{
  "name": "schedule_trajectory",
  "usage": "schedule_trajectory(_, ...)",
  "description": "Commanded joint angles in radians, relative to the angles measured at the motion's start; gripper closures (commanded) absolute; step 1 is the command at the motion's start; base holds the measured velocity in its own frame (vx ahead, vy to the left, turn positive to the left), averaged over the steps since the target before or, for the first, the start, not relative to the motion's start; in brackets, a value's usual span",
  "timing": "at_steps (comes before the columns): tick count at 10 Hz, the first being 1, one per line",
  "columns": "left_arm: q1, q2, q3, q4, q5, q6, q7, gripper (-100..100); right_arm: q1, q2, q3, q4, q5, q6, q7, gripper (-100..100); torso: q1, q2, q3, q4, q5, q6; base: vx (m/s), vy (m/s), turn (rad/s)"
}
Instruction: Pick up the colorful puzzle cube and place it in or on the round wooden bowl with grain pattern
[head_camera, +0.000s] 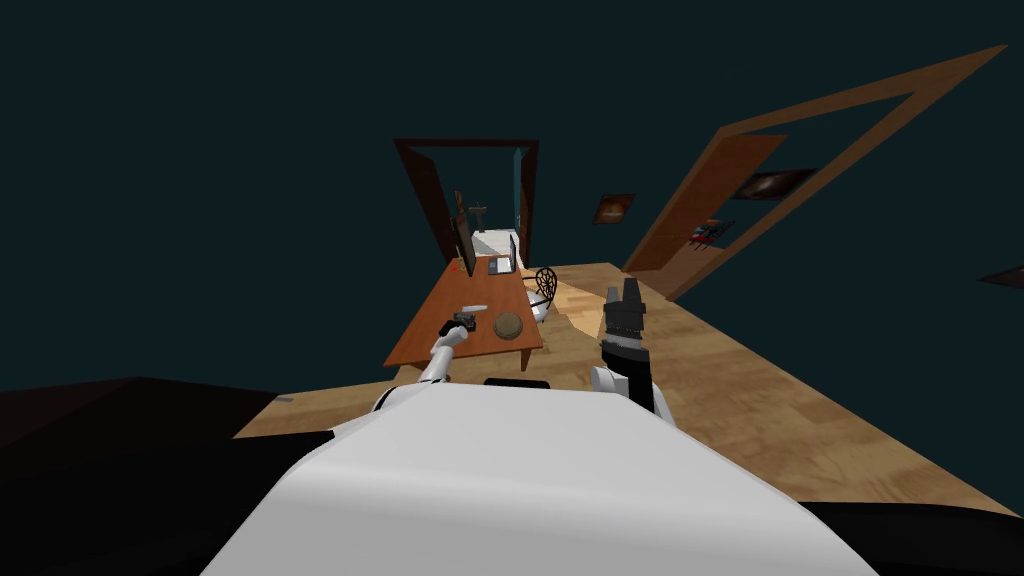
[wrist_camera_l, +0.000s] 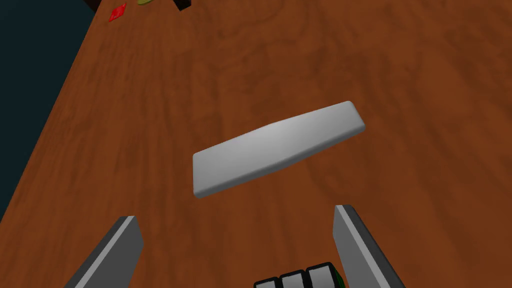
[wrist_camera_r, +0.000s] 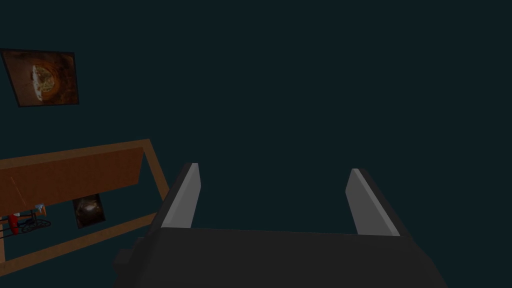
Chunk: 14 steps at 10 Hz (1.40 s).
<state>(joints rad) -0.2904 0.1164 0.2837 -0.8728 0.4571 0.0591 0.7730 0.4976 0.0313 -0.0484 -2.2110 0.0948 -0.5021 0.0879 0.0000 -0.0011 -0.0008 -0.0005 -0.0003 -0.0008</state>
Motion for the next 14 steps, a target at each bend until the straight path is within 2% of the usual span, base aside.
schedule_trajectory(1,0.002,-0.016,0.020,0.032,0.011,0.028,0.005,-100,0.000,0.000,0.000,0.000,0.000,0.000,0.000,0,0.000,0.000,0.000,0.000,0.000,0.000,0.019,0.002,0.000)
schedule_trajectory(2,0.000,-0.021,0.026,0.059,0.019,0.039,0.009,-100,0.000,0.000,0.000,0.000,0.000,0.000,0.000,0,0.000,0.000,0.000,0.000,0.000,0.000,0.015,0.007,0.001)
schedule_trajectory(3,0.000,-0.021,0.026,0.059,0.019,0.039,0.009,-100,0.000,0.000,0.000,0.000,0.000,0.000,0.000,0,0.001,0.001,0.000,0.000,0.000,0.000,0.007,0.007,0.001)
schedule_trajectory(5,0.011,-0.035,0.038,0.118,0.034,0.065,0.017,-100,0.000,0.000,0.000,0.000,0.000,0.000,0.000,0,0.001,0.002,0.001,0.000,0.000,0.000,0.005,0.016,0.007)
schedule_trajectory(8,0.013,-0.033,0.033,0.115,0.037,0.063,0.016,-100,0.000,0.000,0.000,0.000,0.000,0.000,0.000,0,0.001,0.002,0.001,0.001,0.000,0.000,-0.001,0.012,0.003)
schedule_trajectory(9,0.012,-0.032,0.032,0.118,0.039,0.061,0.017,0,0.000,0.000,0.000,0.000,0.000,0.000,0.000,0,0.001,0.002,0.001,0.001,0.000,0.000,0.000,0.000,0.000)
schedule_trajectory(10,0.024,-0.047,0.028,0.127,0.040,0.033,0.011,-100,0.000,0.000,0.000,0.000,0.000,0.000,0.000,0,0.001,0.002,0.001,0.001,0.000,0.000,0.067,0.034,-0.047)
schedule_trajectory(12,0.034,-0.059,0.025,0.134,0.041,0.011,0.007,-100,0.000,0.000,0.000,0.000,0.000,0.000,0.000,0,0.005,-0.003,-0.001,0.000,0.001,0.000,0.091,0.068,-0.031)
schedule_trajectory(13,0.031,-0.055,0.026,0.132,0.040,0.021,0.008,-100,0.000,0.000,0.000,0.000,0.000,0.000,0.000,0,0.004,-0.004,-0.002,-0.001,0.001,0.000,0.047,0.020,-0.004)
schedule_trajectory(14,0.032,-0.054,0.024,0.133,0.042,0.017,0.009,100,0.000,0.000,0.000,0.000,0.000,0.000,0.000,0,0.002,-0.002,-0.001,0.000,0.000,0.000,0.008,0.004,-0.001)
